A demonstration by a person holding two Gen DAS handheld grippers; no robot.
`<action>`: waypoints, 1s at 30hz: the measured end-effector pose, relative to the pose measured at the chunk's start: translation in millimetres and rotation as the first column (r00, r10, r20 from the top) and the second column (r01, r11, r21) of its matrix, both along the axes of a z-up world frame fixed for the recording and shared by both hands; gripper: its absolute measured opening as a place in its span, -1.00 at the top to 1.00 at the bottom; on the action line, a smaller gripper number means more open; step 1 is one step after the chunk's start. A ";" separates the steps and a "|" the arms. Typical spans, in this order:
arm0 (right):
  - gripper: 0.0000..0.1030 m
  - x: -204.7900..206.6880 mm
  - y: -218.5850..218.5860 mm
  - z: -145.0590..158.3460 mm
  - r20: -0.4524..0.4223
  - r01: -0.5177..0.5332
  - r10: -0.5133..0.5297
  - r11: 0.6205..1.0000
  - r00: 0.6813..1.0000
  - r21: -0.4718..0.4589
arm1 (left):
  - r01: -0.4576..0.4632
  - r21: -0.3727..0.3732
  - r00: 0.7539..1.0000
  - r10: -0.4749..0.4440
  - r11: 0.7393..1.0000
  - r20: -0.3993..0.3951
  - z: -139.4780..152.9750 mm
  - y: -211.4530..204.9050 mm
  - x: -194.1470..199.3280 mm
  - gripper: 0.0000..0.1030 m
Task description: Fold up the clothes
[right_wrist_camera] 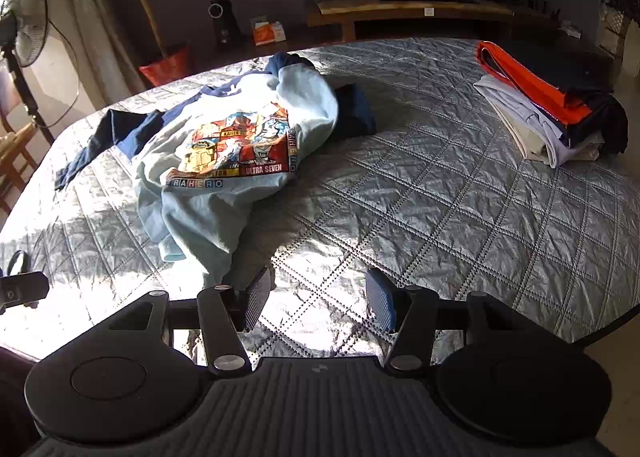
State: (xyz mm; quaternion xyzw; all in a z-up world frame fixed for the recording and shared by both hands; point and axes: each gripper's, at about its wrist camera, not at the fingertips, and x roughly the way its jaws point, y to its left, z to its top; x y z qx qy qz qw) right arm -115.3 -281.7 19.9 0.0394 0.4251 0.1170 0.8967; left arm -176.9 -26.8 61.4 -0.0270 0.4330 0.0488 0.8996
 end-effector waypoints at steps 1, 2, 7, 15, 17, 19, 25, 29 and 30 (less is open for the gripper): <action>-0.17 -0.2 -1.7 0.2 0.003 -0.001 0.001 1.000 1.000 0.006 | -0.008 -0.002 1.000 0.008 1.000 -0.002 -2.1 0.3 0.8 -0.98; -0.18 0.2 -3.6 0.1 0.004 0.004 -0.004 1.000 1.000 0.012 | -0.017 -0.004 1.000 0.017 1.000 -0.004 -4.3 0.8 1.8 -0.98; -0.18 2.1 -7.4 -1.2 0.007 0.019 -0.019 1.000 1.000 -0.006 | -0.031 -0.047 0.999 0.031 0.998 0.006 -9.8 1.2 3.9 -0.98; -0.26 -1.5 -4.6 0.5 0.032 0.006 -0.005 0.999 0.999 -0.039 | -0.032 -0.030 0.999 0.032 0.999 0.017 -13.0 -3.9 3.2 -0.98; -0.27 -1.3 -3.6 0.3 0.030 0.003 -0.002 0.999 1.000 -0.044 | -0.033 -0.028 0.999 0.034 0.999 0.018 -13.0 -3.8 2.9 -0.98; -0.27 -1.6 -3.1 0.2 0.031 0.001 0.001 0.999 1.000 -0.047 | -0.041 -0.037 0.999 0.041 0.998 0.016 -13.2 -1.5 3.2 -0.98; -0.27 -2.1 -1.7 -0.5 0.034 -0.002 0.004 0.998 0.999 -0.063 | -0.045 -0.052 0.999 0.046 0.998 0.013 -14.0 0.4 4.4 -0.98; -0.27 -2.0 -0.3 -1.0 0.031 -0.005 0.007 0.998 0.999 -0.070 | -0.044 -0.050 0.999 0.045 0.998 0.009 -14.8 0.5 5.3 -0.98; -0.28 -2.1 0.2 -1.0 0.032 -0.006 0.008 0.997 0.999 -0.071 | -0.047 -0.051 0.999 0.047 0.998 0.008 -14.9 1.1 5.4 -0.98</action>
